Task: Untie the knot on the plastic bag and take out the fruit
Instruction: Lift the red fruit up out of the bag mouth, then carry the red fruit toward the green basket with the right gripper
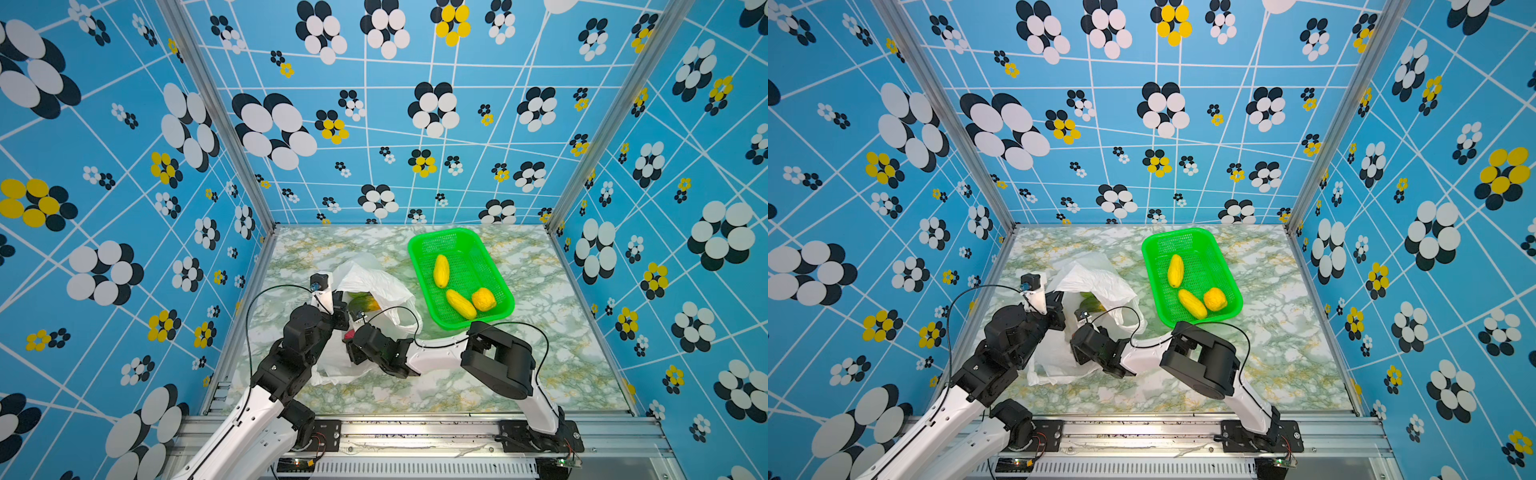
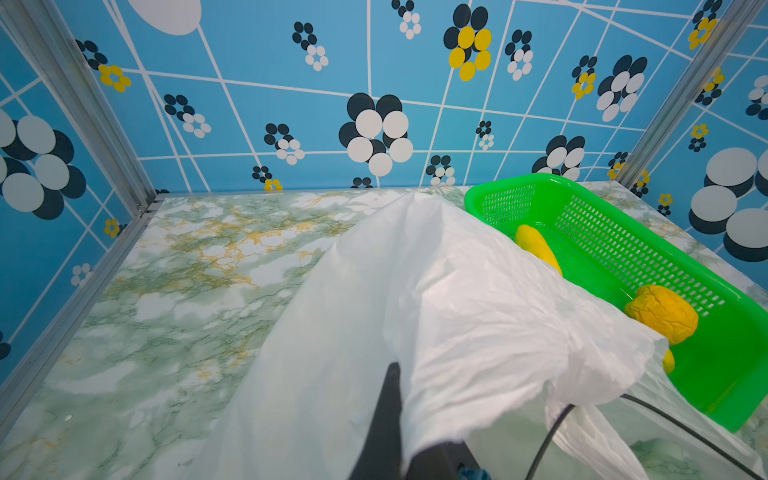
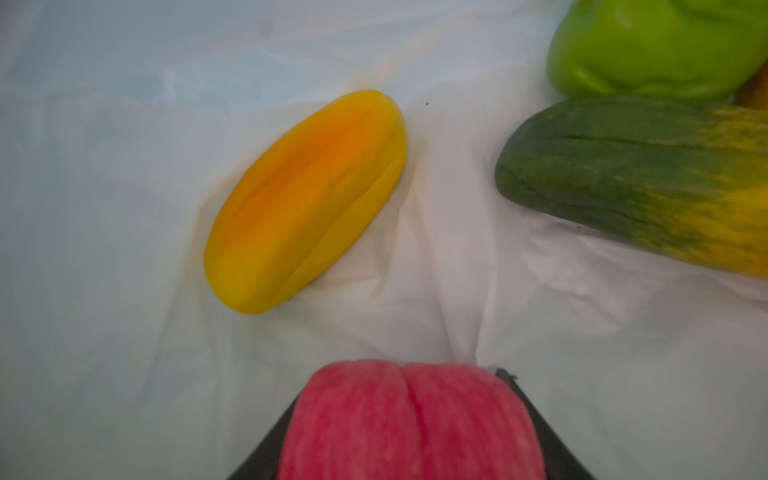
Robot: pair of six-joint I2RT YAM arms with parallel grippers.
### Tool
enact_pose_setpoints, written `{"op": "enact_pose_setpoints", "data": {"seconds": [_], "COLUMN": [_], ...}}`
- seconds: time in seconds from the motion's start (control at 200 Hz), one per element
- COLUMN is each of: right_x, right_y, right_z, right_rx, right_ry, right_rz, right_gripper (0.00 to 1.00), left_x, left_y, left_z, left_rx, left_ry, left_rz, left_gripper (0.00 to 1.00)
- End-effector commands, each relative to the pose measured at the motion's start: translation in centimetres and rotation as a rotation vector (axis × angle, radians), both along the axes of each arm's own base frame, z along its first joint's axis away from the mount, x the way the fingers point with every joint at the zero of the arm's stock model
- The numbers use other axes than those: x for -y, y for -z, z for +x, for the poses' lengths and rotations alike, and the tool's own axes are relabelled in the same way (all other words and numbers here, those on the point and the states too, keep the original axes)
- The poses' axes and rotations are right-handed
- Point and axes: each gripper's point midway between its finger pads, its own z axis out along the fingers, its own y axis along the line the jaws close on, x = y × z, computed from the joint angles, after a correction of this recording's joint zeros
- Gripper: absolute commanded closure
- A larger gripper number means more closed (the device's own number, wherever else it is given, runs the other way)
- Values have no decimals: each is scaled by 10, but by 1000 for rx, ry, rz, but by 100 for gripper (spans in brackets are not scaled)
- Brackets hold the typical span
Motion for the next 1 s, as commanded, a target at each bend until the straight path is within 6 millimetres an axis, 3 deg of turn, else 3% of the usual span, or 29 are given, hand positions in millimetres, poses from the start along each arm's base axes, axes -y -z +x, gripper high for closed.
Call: {"op": "enact_pose_setpoints", "data": {"seconds": [0.0,0.23,0.465,0.645,0.79,1.0], "right_x": [3,14,39,60,72,123], "right_y": [-46,-86,-118,-131,-154,-208], "right_z": [-7,-27,-19,-10,-16,-28], "right_rx": [68,164,259,307,335,411], "right_ry": [-13,-20,57,144,130,156], "right_rz": [50,68,61,31,60,174], "right_gripper": [57,57,57,57,59,57], "left_x": [0,0,2,1,-1,-1], "left_y": [2,4,6,5,4,4], "left_z": [1,3,3,2,2,1], "left_rx": [-1,-16,-26,-20,-18,-13], "left_ry": [-2,-9,-3,-4,-11,-11], "left_rz": [-15,-5,-4,-7,-5,-7], "left_gripper": [100,100,100,100,100,100]}}
